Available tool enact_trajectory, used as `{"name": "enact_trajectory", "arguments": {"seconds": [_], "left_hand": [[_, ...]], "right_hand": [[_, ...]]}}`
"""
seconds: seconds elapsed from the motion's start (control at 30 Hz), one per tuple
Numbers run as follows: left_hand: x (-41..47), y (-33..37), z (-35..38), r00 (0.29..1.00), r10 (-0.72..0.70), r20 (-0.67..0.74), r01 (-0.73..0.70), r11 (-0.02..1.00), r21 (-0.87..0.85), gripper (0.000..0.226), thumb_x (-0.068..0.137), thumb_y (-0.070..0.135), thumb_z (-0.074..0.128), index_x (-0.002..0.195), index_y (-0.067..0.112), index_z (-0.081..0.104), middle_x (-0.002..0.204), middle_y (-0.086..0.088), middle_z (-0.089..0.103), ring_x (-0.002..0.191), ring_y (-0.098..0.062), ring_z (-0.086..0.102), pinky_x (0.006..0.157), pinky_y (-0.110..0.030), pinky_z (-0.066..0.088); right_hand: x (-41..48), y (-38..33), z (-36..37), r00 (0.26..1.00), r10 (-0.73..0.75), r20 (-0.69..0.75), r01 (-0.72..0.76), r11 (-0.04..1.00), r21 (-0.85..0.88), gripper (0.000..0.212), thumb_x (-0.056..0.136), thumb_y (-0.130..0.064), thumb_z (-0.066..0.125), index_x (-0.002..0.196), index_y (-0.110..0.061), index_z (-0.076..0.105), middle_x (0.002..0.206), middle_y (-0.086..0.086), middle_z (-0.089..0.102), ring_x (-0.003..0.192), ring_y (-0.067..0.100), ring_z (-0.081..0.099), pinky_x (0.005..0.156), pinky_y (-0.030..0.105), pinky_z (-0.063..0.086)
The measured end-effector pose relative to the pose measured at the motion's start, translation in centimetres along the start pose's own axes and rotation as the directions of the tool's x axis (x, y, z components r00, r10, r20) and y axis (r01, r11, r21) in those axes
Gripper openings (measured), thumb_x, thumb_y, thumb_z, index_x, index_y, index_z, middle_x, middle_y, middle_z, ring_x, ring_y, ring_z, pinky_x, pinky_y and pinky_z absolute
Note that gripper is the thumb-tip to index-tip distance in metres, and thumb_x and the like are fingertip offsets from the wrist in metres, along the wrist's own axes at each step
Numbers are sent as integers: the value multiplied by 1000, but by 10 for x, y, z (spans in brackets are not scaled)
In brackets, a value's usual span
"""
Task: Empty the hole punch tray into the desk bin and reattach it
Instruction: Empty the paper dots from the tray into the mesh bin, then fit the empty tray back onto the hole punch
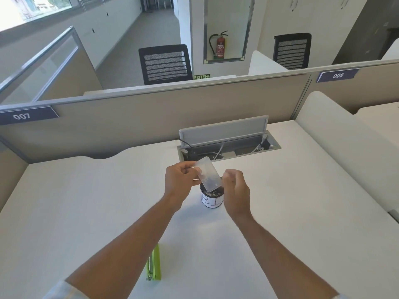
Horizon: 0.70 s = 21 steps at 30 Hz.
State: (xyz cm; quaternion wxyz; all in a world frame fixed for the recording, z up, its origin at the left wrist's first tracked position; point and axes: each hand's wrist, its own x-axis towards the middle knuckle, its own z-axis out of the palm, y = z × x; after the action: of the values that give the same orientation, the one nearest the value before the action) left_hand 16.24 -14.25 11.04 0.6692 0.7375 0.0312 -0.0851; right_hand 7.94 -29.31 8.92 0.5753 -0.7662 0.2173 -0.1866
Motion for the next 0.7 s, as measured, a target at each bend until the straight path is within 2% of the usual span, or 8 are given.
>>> {"name": "enact_trajectory", "arguments": {"seconds": [0.07, 0.1, 0.23, 0.37, 0.47, 0.53, 0.63, 0.7], "left_hand": [[-5, 1, -5, 999, -2, 33, 1, 1000, 29, 23, 90, 8, 82, 89, 31, 81, 79, 3, 87, 74, -14, 83, 70, -30, 68], [-8, 1, -8, 999, -3, 49, 1, 999, 46, 22, 90, 9, 83, 88, 30, 81, 78, 6, 86, 72, -11, 82, 72, -30, 66], [-24, 3, -18, 996, 1, 91, -10, 995, 97, 15, 90, 11, 85, 89, 26, 85, 78, 10, 85, 67, 0, 74, 73, -29, 63], [-44, 4, -31, 991, -10, 135, -7, 992, 123, 15, 89, 11, 84, 86, 26, 87, 85, 0, 86, 68, -7, 74, 75, -31, 62], [-61, -1, -44, 981, -29, 194, 7, 993, 115, 24, 92, 9, 81, 81, 30, 87, 85, -5, 87, 73, -17, 81, 79, -34, 65], [-71, -7, -53, 976, -35, 214, 14, 995, 99, 21, 94, 11, 79, 85, 28, 88, 90, -10, 87, 77, -23, 82, 82, -36, 65], [-81, -23, -75, 981, -15, 192, -19, 984, 175, 9, 96, 22, 82, 102, 22, 88, 94, -7, 87, 81, -12, 76, 78, -27, 60], [-87, -36, -98, 991, 5, 137, -42, 963, 266, 19, 95, 28, 83, 114, 23, 85, 104, 3, 86, 95, -7, 78, 86, -22, 57]], "right_hand": [[7, -10, 1, 970, 217, 112, -234, 957, 171, 31, 103, -43, 45, 106, -21, 67, 105, 8, 75, 107, 36, 71, 88, 41, 61], [8, -14, 1, 938, 292, 189, -333, 911, 243, 35, 108, -45, 42, 107, -21, 68, 106, 13, 76, 106, 37, 72, 85, 45, 61], [-4, -20, 0, 796, 368, 480, -576, 703, 418, 63, 112, -53, 29, 124, -8, 71, 114, 23, 79, 97, 38, 74, 85, 46, 60], [-24, -18, 1, 696, 314, 646, -671, 605, 429, 68, 110, -60, 29, 136, -9, 64, 114, 23, 78, 91, 43, 74, 82, 46, 62], [-40, -19, 5, 626, 268, 733, -704, 599, 381, 74, 109, -63, 26, 138, -9, 68, 124, 25, 75, 88, 40, 74, 78, 44, 63], [-51, -19, 8, 592, 263, 762, -722, 593, 356, 74, 109, -62, 29, 137, -7, 69, 118, 25, 76, 78, 35, 71, 71, 41, 60], [-70, -16, 13, 576, 292, 764, -740, 583, 335, 70, 108, -60, 36, 135, -5, 69, 100, 22, 74, 68, 30, 65, 63, 37, 55], [-81, -11, 17, 577, 333, 746, -748, 582, 319, 67, 108, -59, 39, 134, -4, 68, 99, 23, 74, 68, 31, 65, 62, 37, 56]]}}
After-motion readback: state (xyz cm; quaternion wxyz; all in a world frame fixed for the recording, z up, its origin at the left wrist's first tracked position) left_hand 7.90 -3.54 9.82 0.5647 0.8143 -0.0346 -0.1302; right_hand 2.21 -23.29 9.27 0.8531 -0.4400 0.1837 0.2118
